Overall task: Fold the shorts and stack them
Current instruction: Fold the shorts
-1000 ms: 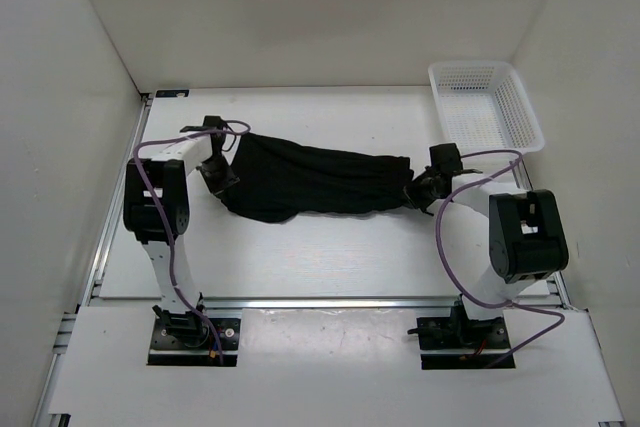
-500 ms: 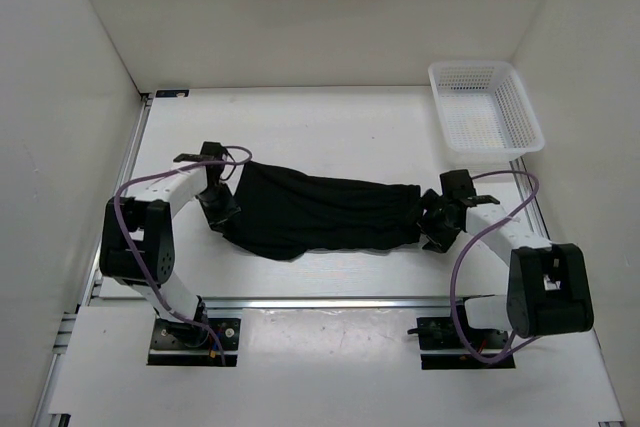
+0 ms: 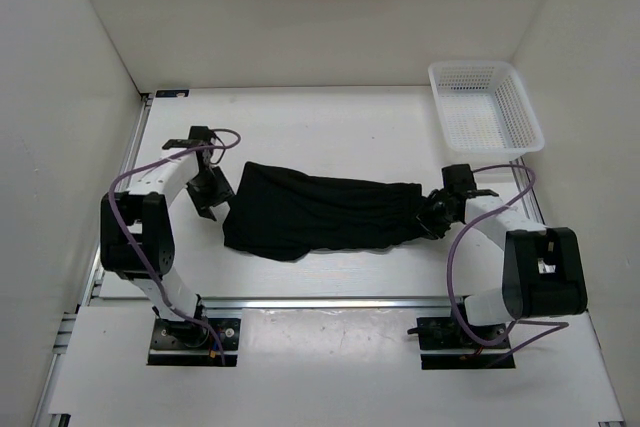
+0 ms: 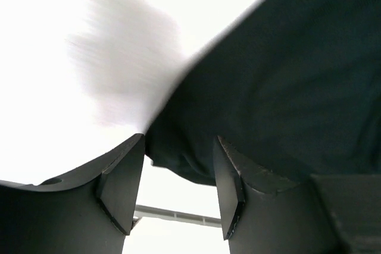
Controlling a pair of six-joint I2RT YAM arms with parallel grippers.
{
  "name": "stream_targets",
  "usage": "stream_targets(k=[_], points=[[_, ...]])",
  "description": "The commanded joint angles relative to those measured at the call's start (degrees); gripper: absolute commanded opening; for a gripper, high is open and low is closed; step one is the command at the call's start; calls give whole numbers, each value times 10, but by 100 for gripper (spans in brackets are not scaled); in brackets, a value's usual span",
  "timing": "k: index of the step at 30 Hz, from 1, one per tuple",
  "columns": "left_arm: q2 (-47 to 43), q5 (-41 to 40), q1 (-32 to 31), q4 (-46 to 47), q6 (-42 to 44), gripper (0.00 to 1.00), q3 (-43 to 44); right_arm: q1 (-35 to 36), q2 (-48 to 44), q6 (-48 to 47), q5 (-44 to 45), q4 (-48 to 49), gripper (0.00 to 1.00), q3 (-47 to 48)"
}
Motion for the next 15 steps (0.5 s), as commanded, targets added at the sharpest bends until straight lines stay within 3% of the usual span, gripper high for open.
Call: stream_targets(k=[1,2,3,6,9,10,12,15], points=[[14,-9,41,11,11,60,24,-4,35,-17,19,7,39,14],[33,-9,55,16,11,59,30,-4,41,-24,25,7,31,20],[43,-2,55,16,17,57,39,-4,46,-24,25,7,16,28],[88,9,62,29,11,50,52,-4,47,-36,45,-10,0,42],[109,19,48,38,-4,37,57,-4,38,-54,66,-34,0,56],[110,19,38,44,-4,24,57,-4,38,-64,72,-39,0,56],[116,25,23,51,-18,10,52,-4,22,-85,90,-57,0,81],[122,38,-3,62,-34,10,38,30,22,-103,131,-92,0,126]])
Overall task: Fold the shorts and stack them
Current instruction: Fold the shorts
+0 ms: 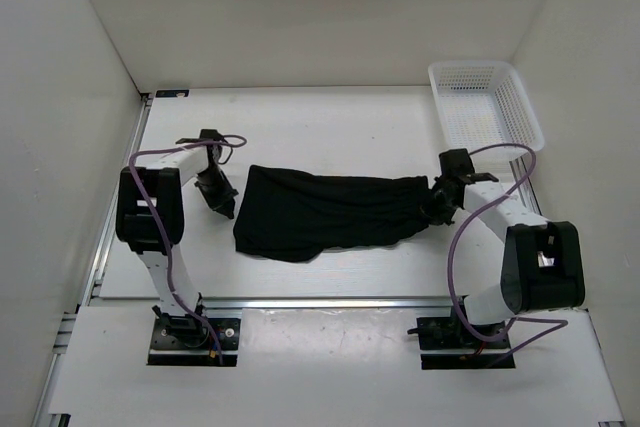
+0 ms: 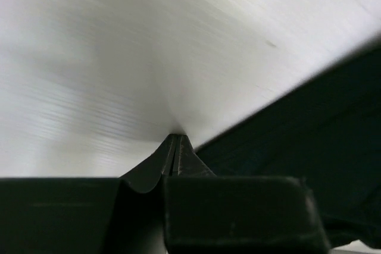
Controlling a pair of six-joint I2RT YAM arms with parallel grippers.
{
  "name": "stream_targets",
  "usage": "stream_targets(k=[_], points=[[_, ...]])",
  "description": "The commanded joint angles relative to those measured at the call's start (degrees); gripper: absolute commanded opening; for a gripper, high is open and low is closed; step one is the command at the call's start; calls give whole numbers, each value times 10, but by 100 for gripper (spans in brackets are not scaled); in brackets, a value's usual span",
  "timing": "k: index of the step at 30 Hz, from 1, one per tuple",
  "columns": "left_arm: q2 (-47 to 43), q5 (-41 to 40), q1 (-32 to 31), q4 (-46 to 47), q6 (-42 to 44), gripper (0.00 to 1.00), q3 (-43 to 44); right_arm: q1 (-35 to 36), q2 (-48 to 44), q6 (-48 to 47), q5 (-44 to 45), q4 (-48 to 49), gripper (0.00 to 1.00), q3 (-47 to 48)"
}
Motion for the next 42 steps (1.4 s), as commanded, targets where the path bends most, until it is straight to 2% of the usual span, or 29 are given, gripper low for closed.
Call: stream_targets(k=[1,4,10,12,16,21,30,42], points=[[-9,19,-27,33,-28,10,-15,29,-11,-50,95,-72,0,82],[-9,32,-38,44,-43,10,-36,74,-11,-62,127,-109,0,144],[-15,38,-50,57,-49,10,-43,227,14,-78,214,-177,0,268],[-15,38,-50,57,-49,10,-43,264,33,-78,236,-214,0,334],[-15,44,-50,57,-49,10,-37,372,104,-83,281,-264,0,447],[-15,49,-50,57,-49,10,-31,456,200,-88,303,-283,0,574],[-15,49,-50,62,-49,10,-42,513,338,-94,302,-294,0,734],[-32,49,-50,62,-49,10,-52,548,448,-113,247,-293,0,856]])
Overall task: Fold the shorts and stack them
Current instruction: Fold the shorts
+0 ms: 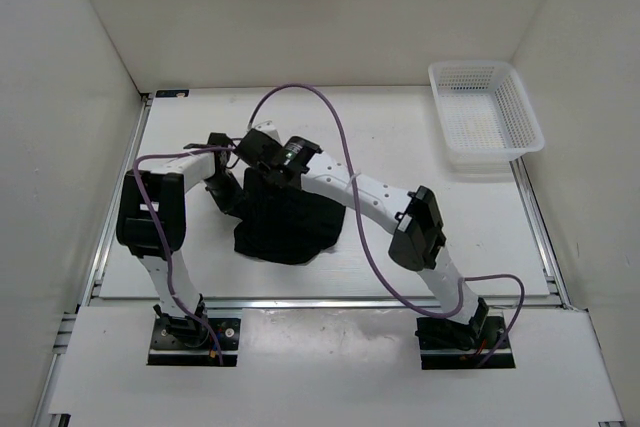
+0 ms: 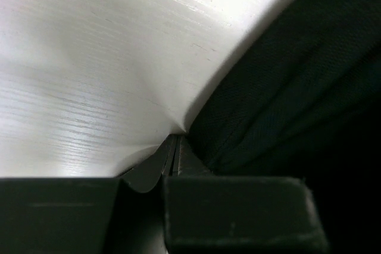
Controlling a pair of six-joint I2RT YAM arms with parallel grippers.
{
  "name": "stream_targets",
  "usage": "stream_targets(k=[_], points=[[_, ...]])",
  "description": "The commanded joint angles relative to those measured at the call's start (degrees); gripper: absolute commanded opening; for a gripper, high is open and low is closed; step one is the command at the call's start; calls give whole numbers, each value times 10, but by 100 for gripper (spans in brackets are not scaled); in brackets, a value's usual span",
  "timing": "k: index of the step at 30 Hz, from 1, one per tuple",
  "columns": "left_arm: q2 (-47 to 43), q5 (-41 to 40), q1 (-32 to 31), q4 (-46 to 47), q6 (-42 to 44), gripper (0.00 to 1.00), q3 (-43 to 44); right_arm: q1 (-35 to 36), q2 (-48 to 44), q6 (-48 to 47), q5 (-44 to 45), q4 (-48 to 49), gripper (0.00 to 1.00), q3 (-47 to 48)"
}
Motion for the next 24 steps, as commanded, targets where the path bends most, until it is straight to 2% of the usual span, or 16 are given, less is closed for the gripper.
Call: stream_targets(k=[1,3,4,5,6,8,10,11,16,18,21,23,24], points=[[-18,-8,0,21,5,10,-22,6,23,-17,-57,28,0,50],[-26,3,12,21,5,10,-22,6,15,-37,-137,71,22,40],[-41,3,26,21,12,10,-28,6,-13,-47,-177,100,39,-2],[-48,8,35,14,17,10,-28,6,-29,-53,-204,147,80,-25],[-56,8,42,14,17,10,-28,6,-47,-53,-217,163,88,-47],[-82,1,62,-5,24,15,-28,6,-96,-48,-217,191,92,-107],[-98,-16,74,-33,31,21,-16,-8,-160,-40,-217,209,92,-161],[-115,-24,85,-44,38,25,2,-8,-185,-32,-193,226,92,-226],[-161,-90,99,-105,68,37,60,-57,-348,13,-147,250,86,-423],[-187,-97,87,-110,92,41,72,-89,-399,42,-137,250,86,-500],[-199,-50,40,-110,135,50,77,-139,-442,76,-153,250,86,-578],[-199,-26,10,-110,141,64,77,-158,-448,84,-168,250,87,-602],[-194,-26,-16,-110,141,67,71,-174,-448,84,-173,250,87,-607]])
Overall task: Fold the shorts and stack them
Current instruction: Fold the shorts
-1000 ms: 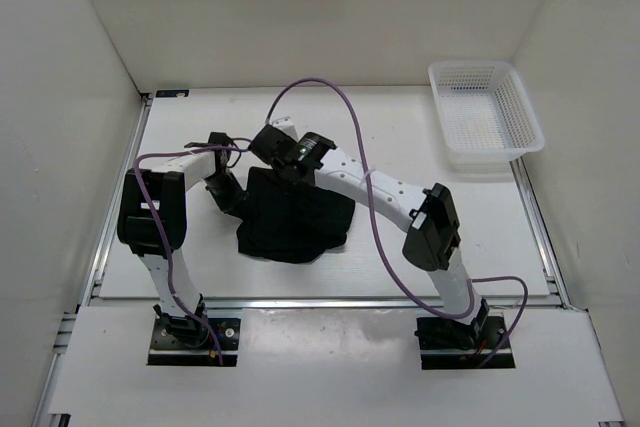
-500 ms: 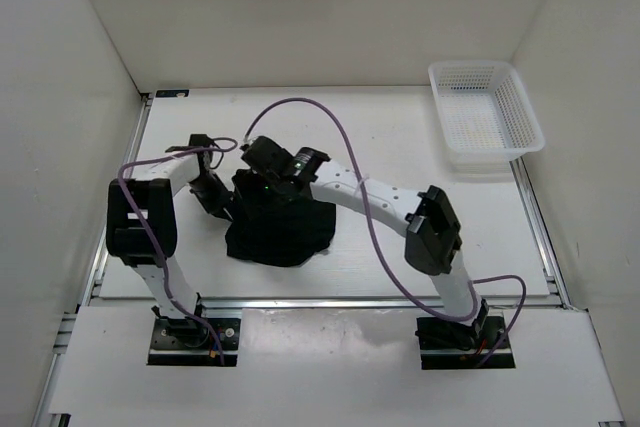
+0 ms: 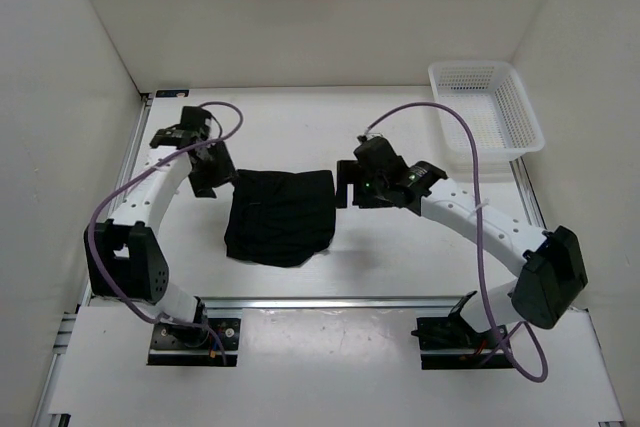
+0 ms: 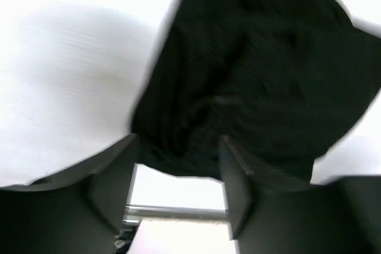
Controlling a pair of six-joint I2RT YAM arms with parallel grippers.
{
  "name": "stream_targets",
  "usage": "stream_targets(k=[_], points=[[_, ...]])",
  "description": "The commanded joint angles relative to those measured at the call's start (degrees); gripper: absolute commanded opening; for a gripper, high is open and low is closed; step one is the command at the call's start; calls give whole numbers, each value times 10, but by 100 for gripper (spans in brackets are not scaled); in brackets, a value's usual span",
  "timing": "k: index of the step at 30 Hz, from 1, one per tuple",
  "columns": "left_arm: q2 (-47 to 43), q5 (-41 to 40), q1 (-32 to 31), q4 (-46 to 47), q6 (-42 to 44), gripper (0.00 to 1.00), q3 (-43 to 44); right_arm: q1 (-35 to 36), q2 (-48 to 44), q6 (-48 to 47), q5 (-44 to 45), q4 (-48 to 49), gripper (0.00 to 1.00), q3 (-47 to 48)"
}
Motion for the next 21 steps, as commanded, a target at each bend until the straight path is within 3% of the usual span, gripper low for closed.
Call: stream_targets(k=[1,7,9,13,14,21], points=[[5,29,-59,-12,34,71,-8,-28,2,30,-26,11,89,-33],[86,57,-77,39,29,72,-41,-46,46,30,-70,17,90,-8],[110,63,-77,52,35,69,-41,-52,74,18,-88,17,92,0],[147,63,-77,58,42,39,-29,-64,144,7,-181,48,95,13],[147,57,-77,58,42,12,-22,-69,172,7,-219,68,95,13],[110,46,-58,39,37,10,-16,-64,245,34,-290,143,90,18]])
